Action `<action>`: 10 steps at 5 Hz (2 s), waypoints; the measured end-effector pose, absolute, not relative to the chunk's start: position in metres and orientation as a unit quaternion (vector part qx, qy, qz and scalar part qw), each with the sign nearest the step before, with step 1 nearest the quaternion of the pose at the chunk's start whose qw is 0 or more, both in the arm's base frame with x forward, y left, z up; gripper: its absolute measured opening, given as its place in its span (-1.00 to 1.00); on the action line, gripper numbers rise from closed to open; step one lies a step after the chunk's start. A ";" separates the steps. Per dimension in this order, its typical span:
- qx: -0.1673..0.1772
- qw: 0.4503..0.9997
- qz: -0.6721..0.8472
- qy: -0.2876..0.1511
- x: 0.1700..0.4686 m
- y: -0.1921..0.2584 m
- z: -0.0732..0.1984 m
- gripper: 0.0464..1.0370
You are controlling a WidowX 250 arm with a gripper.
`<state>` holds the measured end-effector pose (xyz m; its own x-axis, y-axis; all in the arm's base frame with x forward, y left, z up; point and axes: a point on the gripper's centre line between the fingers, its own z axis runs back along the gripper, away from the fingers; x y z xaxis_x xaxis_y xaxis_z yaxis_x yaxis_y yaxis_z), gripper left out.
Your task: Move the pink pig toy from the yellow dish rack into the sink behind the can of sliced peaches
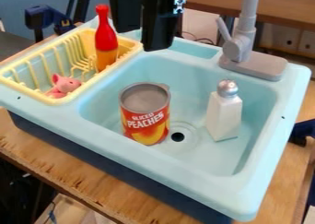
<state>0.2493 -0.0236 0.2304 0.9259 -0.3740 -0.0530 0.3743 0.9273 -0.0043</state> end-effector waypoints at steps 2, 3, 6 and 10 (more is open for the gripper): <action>-0.012 0.984 -0.171 0.036 0.251 0.007 0.223 0.93; -0.014 0.988 -0.146 0.037 0.254 0.036 0.217 0.93; 0.060 0.996 -0.043 0.050 0.240 0.111 0.195 0.93; 0.010 0.997 0.070 -0.021 0.260 0.125 0.130 0.93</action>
